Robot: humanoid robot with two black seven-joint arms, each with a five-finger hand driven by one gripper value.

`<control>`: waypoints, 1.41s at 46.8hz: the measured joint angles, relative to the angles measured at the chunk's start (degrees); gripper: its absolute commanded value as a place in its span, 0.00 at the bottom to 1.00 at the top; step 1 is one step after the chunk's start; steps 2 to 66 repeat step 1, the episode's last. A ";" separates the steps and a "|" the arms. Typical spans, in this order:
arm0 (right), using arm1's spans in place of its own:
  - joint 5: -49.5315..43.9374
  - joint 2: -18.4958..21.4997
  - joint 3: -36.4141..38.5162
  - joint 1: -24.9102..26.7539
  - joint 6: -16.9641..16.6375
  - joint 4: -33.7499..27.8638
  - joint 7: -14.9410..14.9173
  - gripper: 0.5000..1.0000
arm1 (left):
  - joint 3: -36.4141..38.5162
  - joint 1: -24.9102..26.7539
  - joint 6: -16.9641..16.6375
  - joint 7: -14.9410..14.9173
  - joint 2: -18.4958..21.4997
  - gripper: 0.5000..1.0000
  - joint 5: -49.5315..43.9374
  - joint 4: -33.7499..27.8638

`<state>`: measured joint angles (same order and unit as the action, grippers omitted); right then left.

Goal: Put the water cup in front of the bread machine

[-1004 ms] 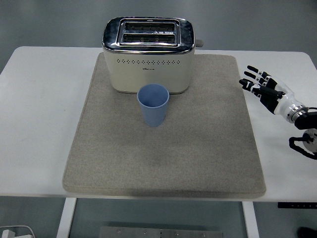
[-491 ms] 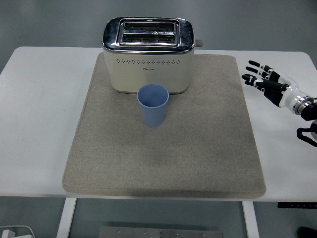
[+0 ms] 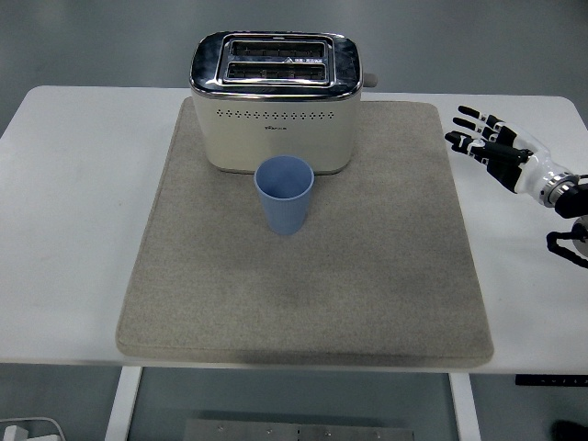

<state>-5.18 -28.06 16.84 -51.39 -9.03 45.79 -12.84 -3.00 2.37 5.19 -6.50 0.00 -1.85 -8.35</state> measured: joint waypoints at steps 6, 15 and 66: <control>0.00 0.00 -0.07 -0.03 0.00 0.00 0.00 0.83 | 0.00 0.00 0.00 0.00 0.00 1.00 0.00 0.00; 0.00 0.00 -0.07 -0.03 0.00 0.00 0.00 0.83 | 0.00 0.00 0.00 0.00 0.00 1.00 0.00 0.00; 0.00 0.00 -0.07 -0.03 0.00 0.00 0.00 0.83 | 0.00 0.00 0.00 0.00 0.00 1.00 0.00 0.00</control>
